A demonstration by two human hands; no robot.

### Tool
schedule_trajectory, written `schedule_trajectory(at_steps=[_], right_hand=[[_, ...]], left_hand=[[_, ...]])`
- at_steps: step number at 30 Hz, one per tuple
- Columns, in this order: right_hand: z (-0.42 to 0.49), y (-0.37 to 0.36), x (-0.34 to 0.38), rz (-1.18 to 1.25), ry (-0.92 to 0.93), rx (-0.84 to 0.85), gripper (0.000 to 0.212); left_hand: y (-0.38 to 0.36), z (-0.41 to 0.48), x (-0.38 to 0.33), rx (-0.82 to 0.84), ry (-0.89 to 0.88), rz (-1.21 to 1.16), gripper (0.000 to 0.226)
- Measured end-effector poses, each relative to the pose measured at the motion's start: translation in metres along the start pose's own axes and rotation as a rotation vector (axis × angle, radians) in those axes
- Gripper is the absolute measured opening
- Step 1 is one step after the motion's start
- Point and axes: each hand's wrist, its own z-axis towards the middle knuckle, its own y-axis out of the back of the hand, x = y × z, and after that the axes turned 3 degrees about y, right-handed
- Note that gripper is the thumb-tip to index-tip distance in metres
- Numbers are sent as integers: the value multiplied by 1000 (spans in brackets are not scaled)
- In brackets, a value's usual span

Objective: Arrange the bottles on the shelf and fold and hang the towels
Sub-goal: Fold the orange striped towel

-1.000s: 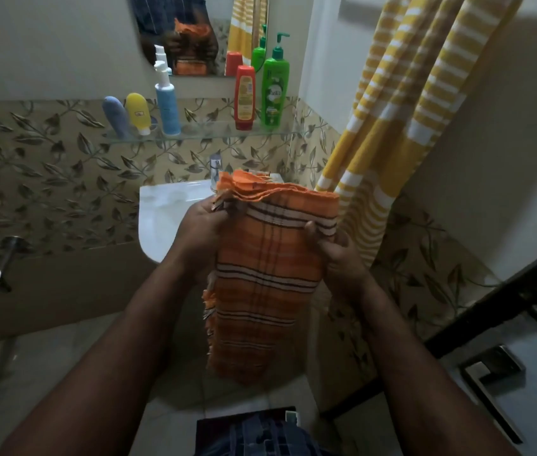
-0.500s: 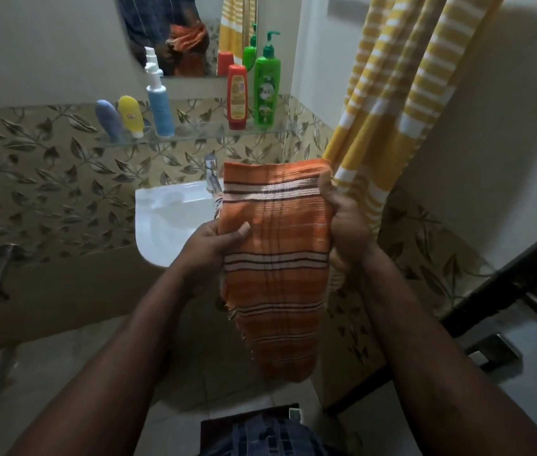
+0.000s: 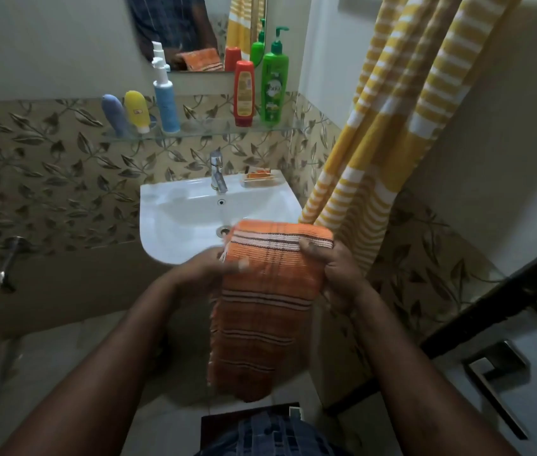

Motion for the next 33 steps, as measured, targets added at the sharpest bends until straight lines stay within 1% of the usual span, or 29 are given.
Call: schedule_trajectory(at_steps=[2,3,5,6,8,9,10,11,12,14,15,16,18,19,21,22,23,26,28,29,31,33], right_hand=[[5,0,4,-15,-27,-23,43],[5,2,6,2,-26,4,45],[1,7,19,90,-28,112,53],[-5,8,25,142,2,231,53],[-15,11,24,213,47,568,36],[-16,13,14,128,33,542,33],[-12,17,1,55,0,440,35],[-4,18,-9,6,1,294,41],[3,19,-17,-24,22,186,47],[13,10,-17,-46,30,68,52],[17,9,-14,-22,12,36,49],[21,9,-10,2,-4,37,44],[20,9,-3,51,-33,124,38],[16,8,-4,87,-44,184,41],[9,9,-18,111,-76,251,55],[6,10,-25,95,-85,244,59],[6,9,-32,78,-79,225,58],[14,3,-28,68,-45,143,44],[20,1,-21,125,-66,94,43],[21,0,-18,147,-96,102,47],[17,-3,-17,120,-147,181,54],[17,-3,-19,84,-131,258,54]], left_hand=[[-3,-1,15,-113,-2,50,24],[-6,-1,18,-183,-26,23,16],[-15,0,11,-236,-74,-83,19],[-17,1,7,-239,-97,-132,22],[-19,6,-3,-267,-145,-188,24],[-17,9,-6,-283,-172,-199,24],[-16,11,-9,-284,-193,-201,25],[-13,12,-8,-270,-206,-180,28],[-10,13,-6,-248,-204,-138,32],[-5,13,6,-214,-151,-8,43],[-2,13,13,-206,-124,42,45],[-2,13,18,-215,-112,53,45],[-5,15,21,-270,-143,-8,43],[-7,15,18,-294,-172,-51,40],[-10,16,9,-314,-195,-120,32],[-10,18,5,-315,-188,-128,31],[-8,17,2,-310,-181,-112,32],[0,10,-1,-221,-147,68,38],[2,7,1,-219,-119,150,37],[1,7,1,-252,-130,143,35],[0,10,-2,-324,-166,92,29],[1,11,-4,-353,-177,31,26]])
